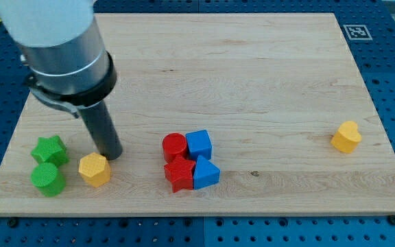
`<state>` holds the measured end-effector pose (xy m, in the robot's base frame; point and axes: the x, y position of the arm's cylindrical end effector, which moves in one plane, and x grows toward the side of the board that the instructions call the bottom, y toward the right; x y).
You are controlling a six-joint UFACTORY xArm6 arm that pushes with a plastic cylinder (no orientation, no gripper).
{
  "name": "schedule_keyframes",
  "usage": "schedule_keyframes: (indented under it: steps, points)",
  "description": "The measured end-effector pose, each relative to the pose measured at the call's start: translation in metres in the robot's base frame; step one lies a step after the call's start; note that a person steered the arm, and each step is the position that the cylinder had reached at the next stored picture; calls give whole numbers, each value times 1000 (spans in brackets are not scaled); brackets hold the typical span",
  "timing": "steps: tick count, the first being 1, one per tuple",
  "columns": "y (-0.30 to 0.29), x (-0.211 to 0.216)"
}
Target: Move the yellow hexagon into the green blocks
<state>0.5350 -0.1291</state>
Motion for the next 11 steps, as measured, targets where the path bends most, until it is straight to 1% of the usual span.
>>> schedule_keyframes:
  steps: [1,2,4,5,7,8,9,11]
  points:
    - [19,0]
    - [12,30]
    - [-4,37]
    - [-4,37]
    - [-15,20]
    - [-15,20]
    - [-28,22]
    - [-28,22]
